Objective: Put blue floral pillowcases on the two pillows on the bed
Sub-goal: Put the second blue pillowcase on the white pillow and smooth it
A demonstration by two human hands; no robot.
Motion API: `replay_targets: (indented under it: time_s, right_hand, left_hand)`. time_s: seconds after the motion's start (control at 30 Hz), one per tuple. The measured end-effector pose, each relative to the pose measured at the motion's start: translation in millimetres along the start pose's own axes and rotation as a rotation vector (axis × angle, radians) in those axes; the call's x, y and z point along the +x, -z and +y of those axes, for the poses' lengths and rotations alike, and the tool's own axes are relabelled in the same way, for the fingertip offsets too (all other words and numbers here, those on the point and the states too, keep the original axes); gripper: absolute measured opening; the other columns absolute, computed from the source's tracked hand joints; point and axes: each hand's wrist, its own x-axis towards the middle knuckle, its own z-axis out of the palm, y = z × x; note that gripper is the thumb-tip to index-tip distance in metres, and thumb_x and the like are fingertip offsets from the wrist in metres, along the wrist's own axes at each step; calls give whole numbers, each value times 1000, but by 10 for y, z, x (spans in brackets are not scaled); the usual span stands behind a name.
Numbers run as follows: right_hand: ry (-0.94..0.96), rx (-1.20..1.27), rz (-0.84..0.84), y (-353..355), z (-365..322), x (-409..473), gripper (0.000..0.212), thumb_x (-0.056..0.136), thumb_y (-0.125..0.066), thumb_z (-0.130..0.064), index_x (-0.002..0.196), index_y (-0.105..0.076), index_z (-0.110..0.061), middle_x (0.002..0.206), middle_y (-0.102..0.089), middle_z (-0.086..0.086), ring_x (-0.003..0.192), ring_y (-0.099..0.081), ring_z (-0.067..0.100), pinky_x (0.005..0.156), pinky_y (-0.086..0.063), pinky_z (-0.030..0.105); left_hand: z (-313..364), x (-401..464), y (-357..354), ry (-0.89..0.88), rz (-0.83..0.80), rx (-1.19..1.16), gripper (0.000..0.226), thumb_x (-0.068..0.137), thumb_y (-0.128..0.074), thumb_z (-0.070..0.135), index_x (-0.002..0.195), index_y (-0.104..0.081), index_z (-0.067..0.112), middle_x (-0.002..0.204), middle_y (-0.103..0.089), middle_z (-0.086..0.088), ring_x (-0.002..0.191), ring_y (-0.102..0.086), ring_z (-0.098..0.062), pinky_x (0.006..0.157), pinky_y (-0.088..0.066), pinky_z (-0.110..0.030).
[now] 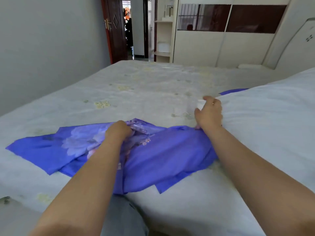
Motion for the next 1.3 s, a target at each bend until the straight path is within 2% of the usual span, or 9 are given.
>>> replay_targets:
  time_s: [0.2,0.33,0.43,0.57,0.7,0.83,0.97,1.13,1.3]
  right_hand:
    - [581,-353,-995,-587,77,-999,78,74,-63,-65,141,-30,-41,153,-21,-6,141,-18,20,114,-19,46]
    - [569,-220,-832,-782,133,-956,13,92,-51,-31,102,-60,-30,117,-60,-4,116,-51,21,99,-41,39]
    - [414,-71,-691,-734,154,-664,16,97,-44,-23,96,-58,-28,108,-65,-3,122,-50,23,94,-42,31]
    - [383,-147,-515,-644,302,-508,25,99,-41,-26,120,-54,-23,127,-58,0,140,-30,18,95,-41,32]
    - [348,-42,-478,-445,578,-550,35,96,-49,-30,129,-50,-24,132,-53,2,119,-52,22,99,-42,35]
    - [343,79,-186,-89,932,-544,25,92,-53,-17,115,-62,-19,118,-61,2,110,-56,20,92,-42,26]
    - [338,67,53,499,1161,-471,32,82,-52,-3,106,-68,-17,112,-64,1,108,-53,19,84,-34,14]
    - [245,-145,147,1198,1529,-233,43,80,-45,-13,119,-61,-21,125,-60,-2,123,-47,24,105,-31,37]
    - [194,-162,-51,1406,1881,-152,36,87,-58,-28,124,-57,-28,142,-47,-6,135,-36,16,115,-17,46]
  left_hand:
    - [205,63,137,8,119,-364,26,89,-49,17,77,-61,-2,72,-69,-14,95,-60,-31,72,-42,-32]
    - [261,72,447,43,298,-1205,10,90,-52,14,84,-59,11,83,-62,-7,80,-62,-25,62,-46,-28]
    - [290,83,646,-126,438,-1549,10,82,-51,-2,78,-50,7,66,-47,-2,52,-47,-10,53,-43,-21]
    - [408,95,462,-102,247,-1190,11,75,-57,3,71,-52,11,59,-45,-8,45,-45,-15,42,-32,-16]
    - [618,12,-135,114,280,-648,54,80,-60,27,127,-47,4,131,-46,-20,118,-48,-36,98,-41,-38]
    - [1013,-550,-739,-554,593,-490,46,81,-57,9,126,-53,7,138,-43,-16,129,-38,-32,106,-26,-35]
    - [1449,-1076,-1299,-1027,588,-216,58,69,-51,1,126,-53,14,137,-49,-8,125,-45,-28,104,-34,-36]
    - [1837,-1521,-1982,-1137,459,88,102,64,-67,13,150,-14,31,157,-17,-2,142,-22,-29,113,-22,-44]
    - [2161,-1616,-1993,-1132,451,150,97,67,-66,12,148,-18,35,157,-17,0,142,-24,-30,109,-29,-48]
